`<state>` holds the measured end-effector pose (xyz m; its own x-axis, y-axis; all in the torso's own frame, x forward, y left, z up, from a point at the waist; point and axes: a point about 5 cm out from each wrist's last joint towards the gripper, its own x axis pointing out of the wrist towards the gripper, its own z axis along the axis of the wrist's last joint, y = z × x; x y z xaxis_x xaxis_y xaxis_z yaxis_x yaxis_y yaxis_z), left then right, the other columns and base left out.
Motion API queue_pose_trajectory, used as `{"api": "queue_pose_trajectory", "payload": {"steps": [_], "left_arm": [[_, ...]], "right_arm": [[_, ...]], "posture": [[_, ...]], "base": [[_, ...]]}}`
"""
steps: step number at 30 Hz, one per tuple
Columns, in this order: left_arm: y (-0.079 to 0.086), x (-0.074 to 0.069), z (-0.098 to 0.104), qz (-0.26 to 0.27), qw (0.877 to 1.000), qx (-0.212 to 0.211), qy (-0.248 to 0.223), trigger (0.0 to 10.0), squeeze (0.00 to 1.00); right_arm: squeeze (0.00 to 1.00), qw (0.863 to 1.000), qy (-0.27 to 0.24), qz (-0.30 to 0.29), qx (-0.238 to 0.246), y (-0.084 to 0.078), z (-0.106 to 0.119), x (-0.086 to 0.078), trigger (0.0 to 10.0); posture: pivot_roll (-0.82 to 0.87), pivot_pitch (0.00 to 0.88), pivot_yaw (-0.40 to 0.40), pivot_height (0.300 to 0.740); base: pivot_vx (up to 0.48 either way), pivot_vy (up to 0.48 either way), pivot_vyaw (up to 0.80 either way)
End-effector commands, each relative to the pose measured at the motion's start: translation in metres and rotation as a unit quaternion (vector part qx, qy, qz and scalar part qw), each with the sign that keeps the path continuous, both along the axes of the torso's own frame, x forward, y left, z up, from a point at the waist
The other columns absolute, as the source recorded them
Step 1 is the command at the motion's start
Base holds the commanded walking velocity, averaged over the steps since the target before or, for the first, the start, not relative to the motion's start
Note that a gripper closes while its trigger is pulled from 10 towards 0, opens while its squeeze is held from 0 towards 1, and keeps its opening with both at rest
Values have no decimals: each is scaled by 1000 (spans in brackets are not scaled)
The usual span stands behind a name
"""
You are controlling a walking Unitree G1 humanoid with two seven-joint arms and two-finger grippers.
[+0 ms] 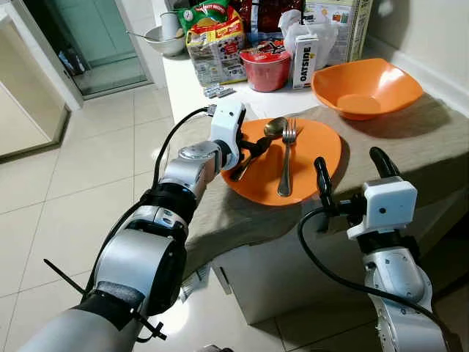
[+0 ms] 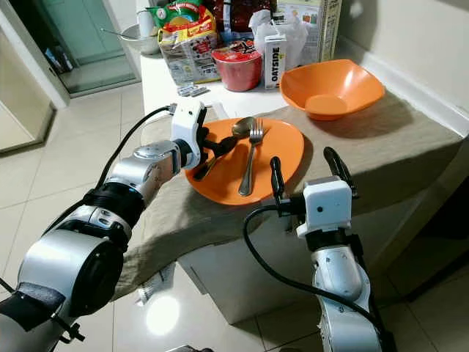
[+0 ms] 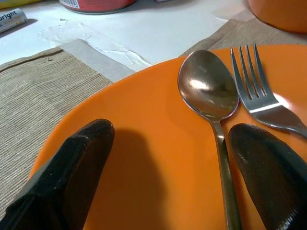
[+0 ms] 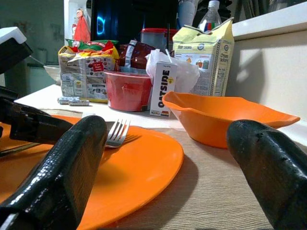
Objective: Setting the table
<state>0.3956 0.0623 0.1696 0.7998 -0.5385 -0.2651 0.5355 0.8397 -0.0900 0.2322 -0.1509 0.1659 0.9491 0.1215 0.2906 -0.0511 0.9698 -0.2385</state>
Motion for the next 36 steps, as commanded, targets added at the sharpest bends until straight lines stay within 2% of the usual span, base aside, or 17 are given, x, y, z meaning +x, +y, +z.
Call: {"api": "queue_pose_trajectory", "payload": {"steps": [1, 18, 36], "left_arm": [[4, -5, -19, 1, 999, 15, 32, 10000, 0], [1, -8, -26, -9, 999, 25, 34, 10000, 0], [-3, -12, -30, -30, 998, 41, 30, 10000, 0]], "right_arm": [[0, 1000, 4, 5, 3, 3, -1, -1, 10000], [0, 999, 29, 20, 6, 1, -8, -4, 10000], [0, 999, 33, 23, 8, 2, -8, -4, 10000]], "posture": [[-268, 35, 183, 740], [-276, 29, 181, 740], [-273, 35, 180, 740]], "base": [[0, 0, 0], [0, 0, 0], [0, 0, 0]]}}
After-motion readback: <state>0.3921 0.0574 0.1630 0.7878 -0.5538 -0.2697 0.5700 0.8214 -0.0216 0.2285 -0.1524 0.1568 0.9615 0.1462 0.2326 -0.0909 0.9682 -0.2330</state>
